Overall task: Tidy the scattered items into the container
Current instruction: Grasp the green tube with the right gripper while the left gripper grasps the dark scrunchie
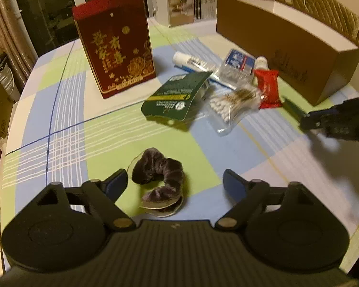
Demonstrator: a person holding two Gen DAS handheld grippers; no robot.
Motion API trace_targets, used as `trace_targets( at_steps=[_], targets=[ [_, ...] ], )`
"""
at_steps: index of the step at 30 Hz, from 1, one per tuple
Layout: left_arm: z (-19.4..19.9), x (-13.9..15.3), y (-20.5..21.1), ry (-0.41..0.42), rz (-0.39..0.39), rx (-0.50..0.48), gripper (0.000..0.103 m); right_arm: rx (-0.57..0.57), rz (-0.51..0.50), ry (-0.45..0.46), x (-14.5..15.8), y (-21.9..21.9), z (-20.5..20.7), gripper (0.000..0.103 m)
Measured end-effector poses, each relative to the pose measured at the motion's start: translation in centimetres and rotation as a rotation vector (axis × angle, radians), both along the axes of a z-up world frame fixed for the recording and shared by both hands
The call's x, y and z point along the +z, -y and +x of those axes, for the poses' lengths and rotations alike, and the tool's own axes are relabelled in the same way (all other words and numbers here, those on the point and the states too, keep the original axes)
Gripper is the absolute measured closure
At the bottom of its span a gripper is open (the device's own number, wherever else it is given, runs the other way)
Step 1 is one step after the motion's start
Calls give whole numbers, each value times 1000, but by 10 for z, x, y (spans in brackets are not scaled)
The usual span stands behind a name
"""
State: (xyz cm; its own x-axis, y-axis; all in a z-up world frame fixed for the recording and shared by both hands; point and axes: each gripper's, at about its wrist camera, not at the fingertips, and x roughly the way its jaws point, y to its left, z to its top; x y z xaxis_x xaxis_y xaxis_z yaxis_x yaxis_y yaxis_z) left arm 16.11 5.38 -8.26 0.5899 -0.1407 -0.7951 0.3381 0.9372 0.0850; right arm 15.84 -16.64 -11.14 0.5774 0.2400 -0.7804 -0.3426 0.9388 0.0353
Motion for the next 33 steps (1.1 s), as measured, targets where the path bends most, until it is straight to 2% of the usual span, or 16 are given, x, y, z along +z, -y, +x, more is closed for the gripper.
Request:
trace_targets(
  at_steps=[4, 6, 9, 10, 12, 23, 33],
  targets=[
    [3, -2, 0, -24, 17, -2, 40, -5, 7, -2, 2, 2, -1, 85],
    [2, -3, 2, -34, 32, -6, 61, -2, 9, -2, 3, 3, -2, 85],
    [1, -3, 1, -45, 39, 17, 79, 2, 12, 0, 5, 3, -4, 85],
    [1, -2, 0, -48, 31, 24, 81, 2, 13, 2, 7, 4, -5, 85],
    [-1, 0, 0, -50, 24, 33, 91, 2, 14, 6, 10, 5, -6, 85],
    [-23, 23, 16, -19, 22, 11, 92, 4, 37, 40, 37, 14, -20, 85],
    [-43, 57, 42, 28, 16, -27, 92, 2, 69, 80, 72, 26, -42, 85]
  ],
)
